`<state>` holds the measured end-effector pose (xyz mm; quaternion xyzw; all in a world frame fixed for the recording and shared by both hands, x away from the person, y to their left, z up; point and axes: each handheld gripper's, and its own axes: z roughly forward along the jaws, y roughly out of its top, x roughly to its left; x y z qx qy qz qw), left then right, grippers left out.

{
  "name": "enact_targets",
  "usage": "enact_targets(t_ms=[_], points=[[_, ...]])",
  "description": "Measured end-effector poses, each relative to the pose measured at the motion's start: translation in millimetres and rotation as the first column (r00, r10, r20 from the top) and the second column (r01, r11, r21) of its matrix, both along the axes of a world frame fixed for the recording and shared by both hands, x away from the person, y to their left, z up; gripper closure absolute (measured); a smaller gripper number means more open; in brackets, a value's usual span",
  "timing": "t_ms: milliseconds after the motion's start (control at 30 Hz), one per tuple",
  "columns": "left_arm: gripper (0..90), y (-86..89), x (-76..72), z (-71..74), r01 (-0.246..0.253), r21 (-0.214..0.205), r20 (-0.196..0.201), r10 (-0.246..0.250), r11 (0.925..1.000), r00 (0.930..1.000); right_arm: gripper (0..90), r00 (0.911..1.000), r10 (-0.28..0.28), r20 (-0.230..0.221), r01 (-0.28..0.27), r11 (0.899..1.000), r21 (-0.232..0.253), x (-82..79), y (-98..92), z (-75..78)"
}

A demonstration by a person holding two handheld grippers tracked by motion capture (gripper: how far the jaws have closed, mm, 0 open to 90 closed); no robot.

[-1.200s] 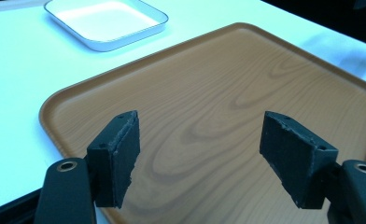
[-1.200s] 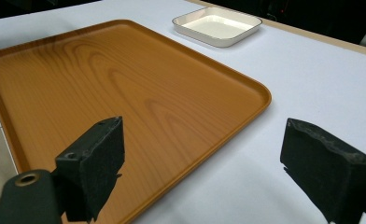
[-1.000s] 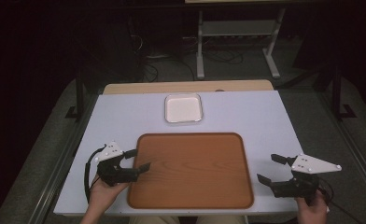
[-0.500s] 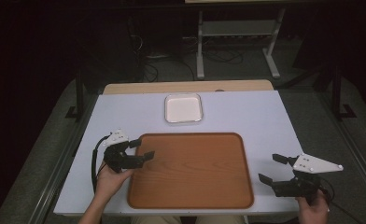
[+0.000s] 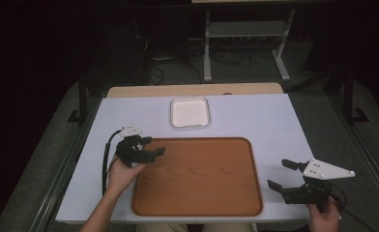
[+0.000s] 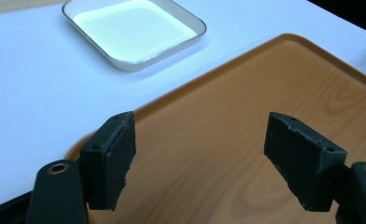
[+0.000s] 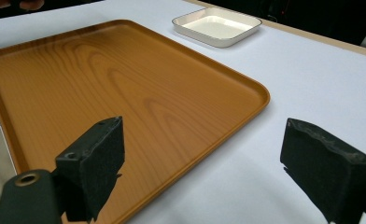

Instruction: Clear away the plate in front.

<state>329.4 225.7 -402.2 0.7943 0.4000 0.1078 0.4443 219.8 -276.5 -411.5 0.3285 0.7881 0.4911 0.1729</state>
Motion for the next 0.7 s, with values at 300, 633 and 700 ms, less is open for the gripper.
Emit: enact_targets(t_ms=[300,633,700], points=[[24.9,-10.2,22.7,3.6,-0.001,0.011,-0.02,0.001,0.9999,0.9998,12.7,1.0,0.0,0.0,0.0,1.0,0.0,-0.1,-0.1,0.2],[25.1,-15.4,43.9,0.3,-0.01,0.02,-0.05,0.011,0.9998,0.9987,12.8,1.0,0.004,0.003,-0.004,1.0,0.0,0.3,0.1,0.1],[25.1,-16.7,48.0,0.4,-0.012,0.019,-0.051,0.013,0.9998,0.9986,12.8,1.0,0.005,0.003,-0.005,1.0,0.001,0.3,0.1,0.1]])
